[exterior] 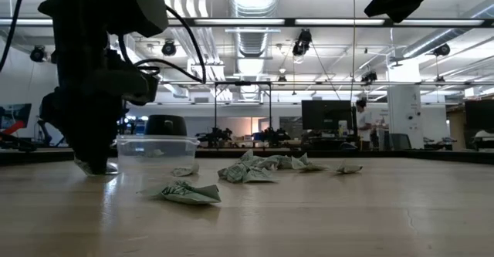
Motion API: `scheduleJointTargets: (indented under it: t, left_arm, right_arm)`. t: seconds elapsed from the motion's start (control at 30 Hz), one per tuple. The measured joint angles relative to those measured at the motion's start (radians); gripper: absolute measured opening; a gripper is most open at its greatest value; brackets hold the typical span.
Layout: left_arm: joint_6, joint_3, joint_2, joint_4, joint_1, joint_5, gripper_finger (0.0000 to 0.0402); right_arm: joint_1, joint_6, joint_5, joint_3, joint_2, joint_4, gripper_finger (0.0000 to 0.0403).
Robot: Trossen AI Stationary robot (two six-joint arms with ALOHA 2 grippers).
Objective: Pick and place items into bin
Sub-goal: Put the green stevia packet into the transparent bin
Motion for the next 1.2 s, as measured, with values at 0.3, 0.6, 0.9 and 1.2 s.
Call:
scheduleJointTargets:
  t: [0.3, 0.6, 0.9, 1.2]
  left_arm:
    - [0.127, 0.075, -0.038, 0.006, 0.002, -0.002, 0.0005]
    - [0.281, 0.159, -0.091, 0.008, 0.031, -0.090, 0.0006]
    - [0.462, 0.184, -0.135, -0.008, 0.093, -0.169, 0.0006]
    - [0.644, 0.185, -0.182, -0.176, 0.247, -0.277, 0.0006]
  right_arm:
    - [0.000, -0.016, 0.000, 0.000, 0.000, 0.001, 0.0097]
    - [0.000, -0.041, 0.021, 0.000, 0.000, 0.015, 0.0085]
    - [0.000, -0.041, 0.026, 0.000, 0.000, 0.019, 0.0075]
    - [0.000, -0.040, 0.026, 0.000, 0.000, 0.041, 0.0075]
